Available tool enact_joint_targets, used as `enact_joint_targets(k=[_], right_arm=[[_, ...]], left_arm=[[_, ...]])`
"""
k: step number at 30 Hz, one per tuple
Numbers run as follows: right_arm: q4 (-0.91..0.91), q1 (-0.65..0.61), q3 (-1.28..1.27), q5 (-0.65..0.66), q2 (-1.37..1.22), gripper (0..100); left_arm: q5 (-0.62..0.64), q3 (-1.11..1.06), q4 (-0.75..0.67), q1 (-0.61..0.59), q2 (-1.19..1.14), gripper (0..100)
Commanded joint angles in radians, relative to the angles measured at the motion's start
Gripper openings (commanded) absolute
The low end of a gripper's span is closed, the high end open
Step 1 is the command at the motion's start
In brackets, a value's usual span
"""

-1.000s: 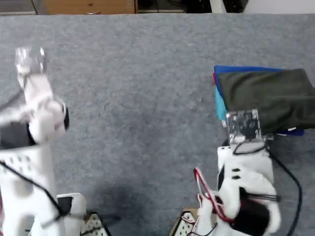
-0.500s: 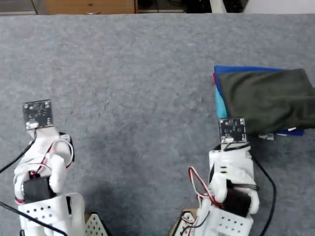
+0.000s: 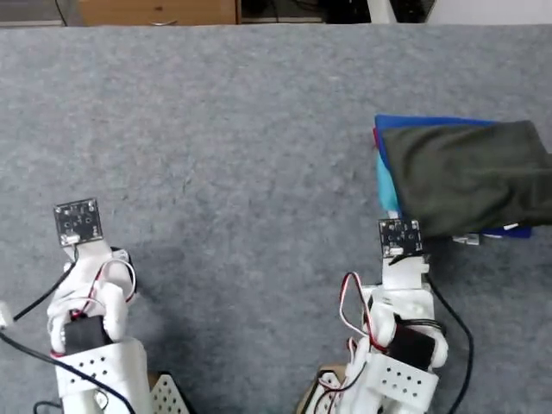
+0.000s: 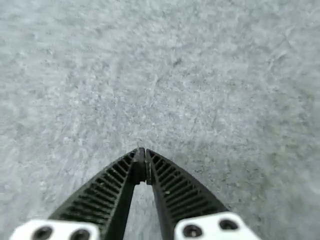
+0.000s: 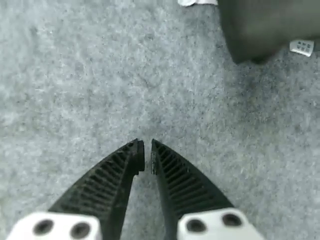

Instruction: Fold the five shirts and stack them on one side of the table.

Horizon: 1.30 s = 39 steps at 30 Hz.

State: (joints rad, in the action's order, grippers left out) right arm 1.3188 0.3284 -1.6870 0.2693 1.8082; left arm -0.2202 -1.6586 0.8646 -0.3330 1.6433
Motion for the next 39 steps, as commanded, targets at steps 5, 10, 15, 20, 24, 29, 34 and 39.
enact_joint_targets(k=[5, 10, 15, 20, 24, 29, 34, 39], right_arm=[[0.005, 0.019, -0.001, -0.005, 0.113, 4.1], [0.005, 0.019, -0.001, -0.005, 0.113, 4.1], [0.005, 0.019, -0.001, -0.005, 0.113, 4.1], [0.005, 0.019, -0.001, -0.005, 0.113, 4.1], [0.005, 0.019, -0.001, -0.005, 0.113, 4.1], [0.005, 0.019, -0.001, -0.005, 0.113, 4.1], [0.005, 0.019, -0.001, -0.005, 0.113, 4.1], [0.005, 0.019, -0.001, -0.005, 0.113, 4.1]], left_arm=[[0.003, -0.037, 0.074, -0.002, 0.114, 2], [0.003, -0.035, 0.204, -0.005, 0.122, 2], [0.003, -0.035, 0.275, -0.009, 0.122, 2], [0.003, -0.032, 0.382, -0.037, 0.122, 2], [0.003, -0.035, 0.381, -0.13, 0.124, 2], [0.005, -0.035, 0.381, -0.163, 0.124, 2], [0.005, -0.035, 0.381, -0.163, 0.124, 2], [0.005, -0.035, 0.381, -0.163, 0.124, 2]])
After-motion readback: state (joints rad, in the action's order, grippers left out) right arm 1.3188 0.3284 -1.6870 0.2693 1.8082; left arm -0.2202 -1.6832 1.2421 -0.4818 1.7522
